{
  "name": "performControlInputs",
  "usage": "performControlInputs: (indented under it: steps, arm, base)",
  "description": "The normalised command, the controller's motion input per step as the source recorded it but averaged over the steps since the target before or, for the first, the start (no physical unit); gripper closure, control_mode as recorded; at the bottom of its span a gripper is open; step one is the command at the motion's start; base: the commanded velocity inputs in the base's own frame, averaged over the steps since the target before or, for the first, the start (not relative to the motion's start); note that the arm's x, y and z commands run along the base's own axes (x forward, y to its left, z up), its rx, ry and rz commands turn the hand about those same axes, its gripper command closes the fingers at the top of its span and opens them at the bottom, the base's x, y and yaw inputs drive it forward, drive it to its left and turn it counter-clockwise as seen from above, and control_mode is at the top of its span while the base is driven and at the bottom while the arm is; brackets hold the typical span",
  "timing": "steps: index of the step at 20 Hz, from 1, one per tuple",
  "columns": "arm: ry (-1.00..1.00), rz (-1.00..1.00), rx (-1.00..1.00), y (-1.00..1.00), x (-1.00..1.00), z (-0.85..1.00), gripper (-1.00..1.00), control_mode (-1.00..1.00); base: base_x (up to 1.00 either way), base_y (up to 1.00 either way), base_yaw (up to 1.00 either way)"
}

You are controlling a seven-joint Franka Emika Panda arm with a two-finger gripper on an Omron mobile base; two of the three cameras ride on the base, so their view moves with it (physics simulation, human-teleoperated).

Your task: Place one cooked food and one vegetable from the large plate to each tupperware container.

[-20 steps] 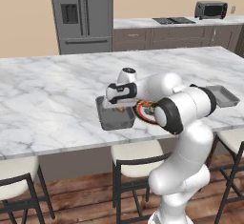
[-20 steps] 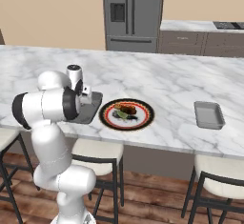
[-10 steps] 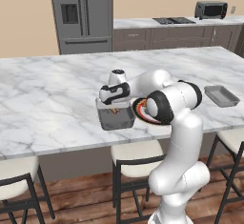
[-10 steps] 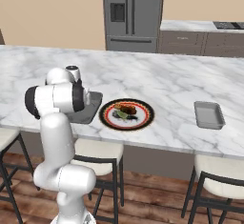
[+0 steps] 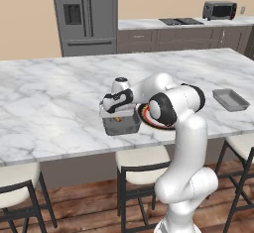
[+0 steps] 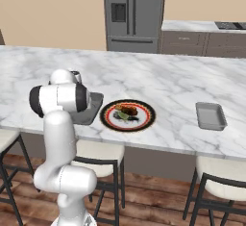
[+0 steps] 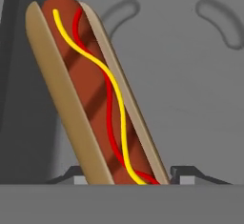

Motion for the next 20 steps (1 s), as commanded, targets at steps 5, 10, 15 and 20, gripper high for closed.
performControlInputs:
  steps: [5, 10, 15, 20]
  arm:
    - [0.0, 0.0, 0.0, 0.0, 0.21, -0.16, -1.0, -1.0]
    - [-0.03, 0.0, 0.0, 0.0, 0.33, 0.0, -1.0, -1.0]
    - [-0.04, 0.0, 0.0, 0.0, 0.13, 0.05, -1.0, -1.0]
    - [0.0, 0.0, 0.0, -0.17, -0.36, 0.34, -1.0, -1.0]
  base:
    - [0.0, 0.0, 0.0]
    - [0.0, 0.0, 0.0]
    - [0.0, 0.0, 0.0]
    - [0.0, 0.0, 0.0]
